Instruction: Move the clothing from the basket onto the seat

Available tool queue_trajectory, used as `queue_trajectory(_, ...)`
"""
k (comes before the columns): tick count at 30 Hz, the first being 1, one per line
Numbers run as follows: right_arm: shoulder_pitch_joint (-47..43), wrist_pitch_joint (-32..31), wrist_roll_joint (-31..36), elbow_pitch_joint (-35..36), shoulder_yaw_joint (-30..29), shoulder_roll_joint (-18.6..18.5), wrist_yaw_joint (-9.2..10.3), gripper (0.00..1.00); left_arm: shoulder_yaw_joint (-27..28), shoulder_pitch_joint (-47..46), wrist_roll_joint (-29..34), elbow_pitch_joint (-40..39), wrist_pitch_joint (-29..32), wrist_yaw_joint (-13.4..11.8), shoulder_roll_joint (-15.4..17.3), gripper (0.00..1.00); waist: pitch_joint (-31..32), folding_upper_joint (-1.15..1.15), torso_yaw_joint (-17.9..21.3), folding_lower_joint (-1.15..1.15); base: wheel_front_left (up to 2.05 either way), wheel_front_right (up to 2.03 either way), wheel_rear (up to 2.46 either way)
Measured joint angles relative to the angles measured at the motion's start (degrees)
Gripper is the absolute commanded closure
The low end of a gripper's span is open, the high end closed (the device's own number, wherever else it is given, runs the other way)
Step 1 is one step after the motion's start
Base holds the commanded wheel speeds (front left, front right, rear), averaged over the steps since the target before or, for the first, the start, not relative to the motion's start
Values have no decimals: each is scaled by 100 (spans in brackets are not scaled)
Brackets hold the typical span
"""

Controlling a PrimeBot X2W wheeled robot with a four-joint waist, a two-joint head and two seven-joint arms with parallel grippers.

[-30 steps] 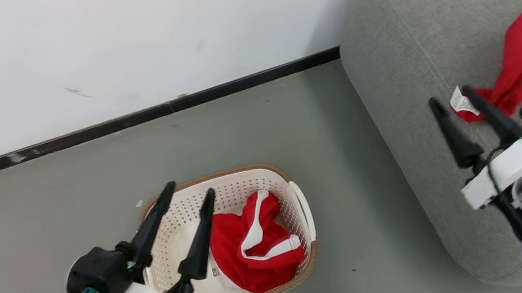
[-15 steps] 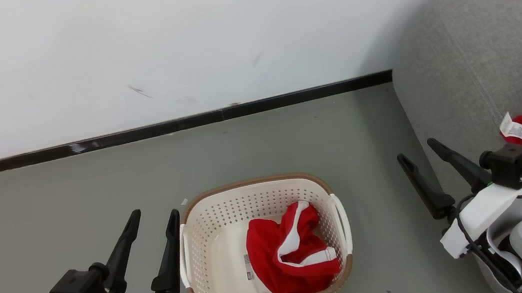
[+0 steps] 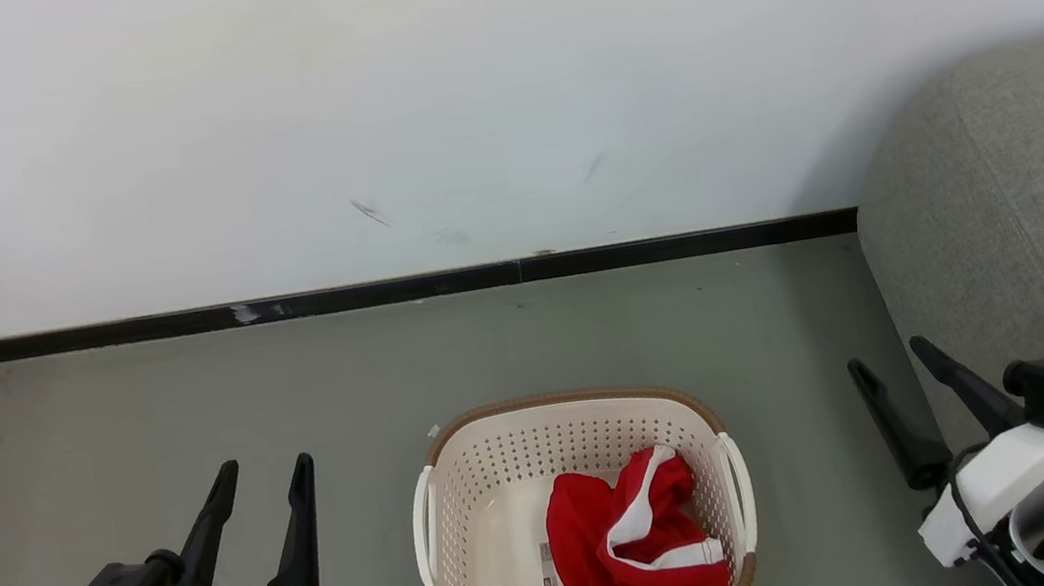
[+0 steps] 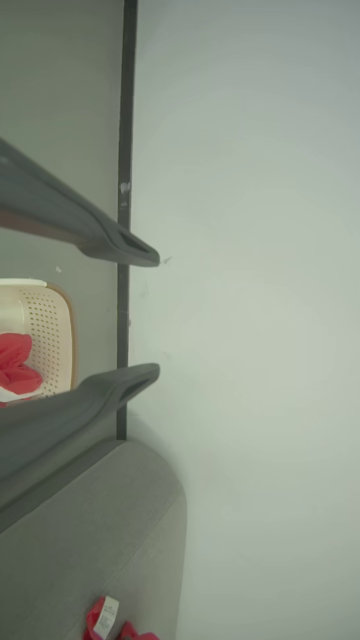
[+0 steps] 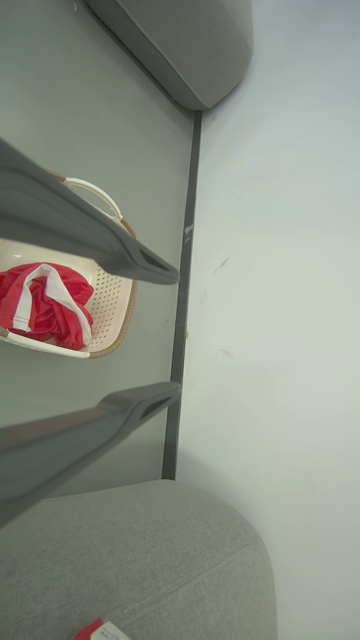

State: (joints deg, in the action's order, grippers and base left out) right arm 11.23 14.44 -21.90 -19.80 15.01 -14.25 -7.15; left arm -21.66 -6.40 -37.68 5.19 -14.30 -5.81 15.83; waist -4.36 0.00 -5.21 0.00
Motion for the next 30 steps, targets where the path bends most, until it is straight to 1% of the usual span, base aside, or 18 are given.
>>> queue_trajectory(6,-370,0,200,-100,-281,107,0,0,114,131,-1,326,0,102,-77,0,234,0,-109,0,0,0,0)
queue_trajectory(13,-633,0,405,-103,-400,250,0,0,234,247,-1,565,0,253,-138,0,475,0,-146,0,0,0,0)
queue_trajectory(23,-792,0,647,-60,-399,437,0,0,498,354,30,750,0,390,-158,0,705,0,-48,0,0,0,0)
queue_trajectory(30,-898,0,723,-48,-436,490,0,0,638,393,99,769,0,415,-175,0,769,0,42,0,0,0,0)
